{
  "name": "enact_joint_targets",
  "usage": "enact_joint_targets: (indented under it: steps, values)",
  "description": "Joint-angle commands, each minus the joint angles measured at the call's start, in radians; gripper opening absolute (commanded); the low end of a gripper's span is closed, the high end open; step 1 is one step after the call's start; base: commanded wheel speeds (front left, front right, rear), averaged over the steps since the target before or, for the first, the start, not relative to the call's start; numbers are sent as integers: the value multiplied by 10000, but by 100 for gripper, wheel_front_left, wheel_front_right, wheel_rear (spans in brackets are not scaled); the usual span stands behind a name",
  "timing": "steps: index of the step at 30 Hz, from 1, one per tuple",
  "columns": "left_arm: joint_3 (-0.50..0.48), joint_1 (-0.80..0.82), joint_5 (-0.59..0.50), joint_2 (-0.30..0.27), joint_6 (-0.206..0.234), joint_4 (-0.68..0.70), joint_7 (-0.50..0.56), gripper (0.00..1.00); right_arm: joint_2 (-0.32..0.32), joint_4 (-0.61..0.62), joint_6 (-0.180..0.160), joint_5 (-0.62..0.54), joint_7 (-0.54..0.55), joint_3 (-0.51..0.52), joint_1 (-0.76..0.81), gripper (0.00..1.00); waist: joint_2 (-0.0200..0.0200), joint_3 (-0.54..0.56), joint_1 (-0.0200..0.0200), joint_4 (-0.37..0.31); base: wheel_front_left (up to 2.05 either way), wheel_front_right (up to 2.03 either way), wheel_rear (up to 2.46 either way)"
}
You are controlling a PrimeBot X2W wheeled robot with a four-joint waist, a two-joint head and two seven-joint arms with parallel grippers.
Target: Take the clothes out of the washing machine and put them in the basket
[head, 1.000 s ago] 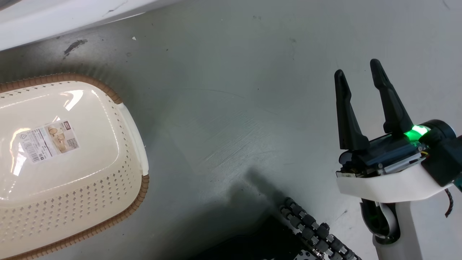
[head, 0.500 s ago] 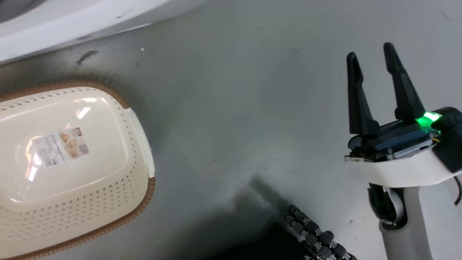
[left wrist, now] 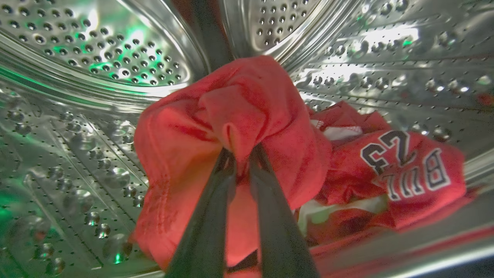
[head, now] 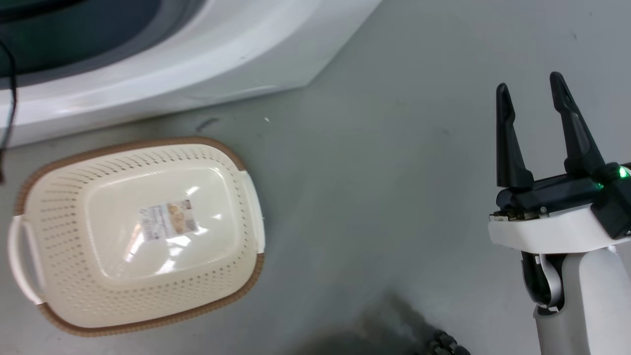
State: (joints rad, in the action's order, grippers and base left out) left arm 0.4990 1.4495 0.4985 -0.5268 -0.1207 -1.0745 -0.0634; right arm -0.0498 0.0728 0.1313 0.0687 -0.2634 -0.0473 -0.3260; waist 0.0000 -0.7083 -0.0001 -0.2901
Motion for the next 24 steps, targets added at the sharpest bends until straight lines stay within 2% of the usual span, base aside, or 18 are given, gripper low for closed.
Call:
enact_joint_targets:
  steps: [1,8,14,18,24]
  values:
    - [-42,-571,163,175,-34,-45,-360,0,-2,-13,-10,-147,-21,57,158,100,0,861,1,665,0,0,0]
    - [203,-2320,393,492,-71,182,-1637,0,-3,-289,-10,-445,-21,135,609,100,0,2203,1,1216,0,0,0]
    - [-77,-4044,709,443,-63,1232,-2009,0,-2,-437,-10,-537,-21,221,957,100,0,3261,1,1538,0,0,0]
    - [-301,-5273,404,451,435,2778,-2036,0,-2,-520,-10,-664,-21,381,1151,100,0,3773,1,1775,0,0,0]
    - [-1082,-7423,166,674,1156,5924,-2042,0,1,-613,-10,-715,-21,619,1473,100,0,4458,1,2211,0,0,0]
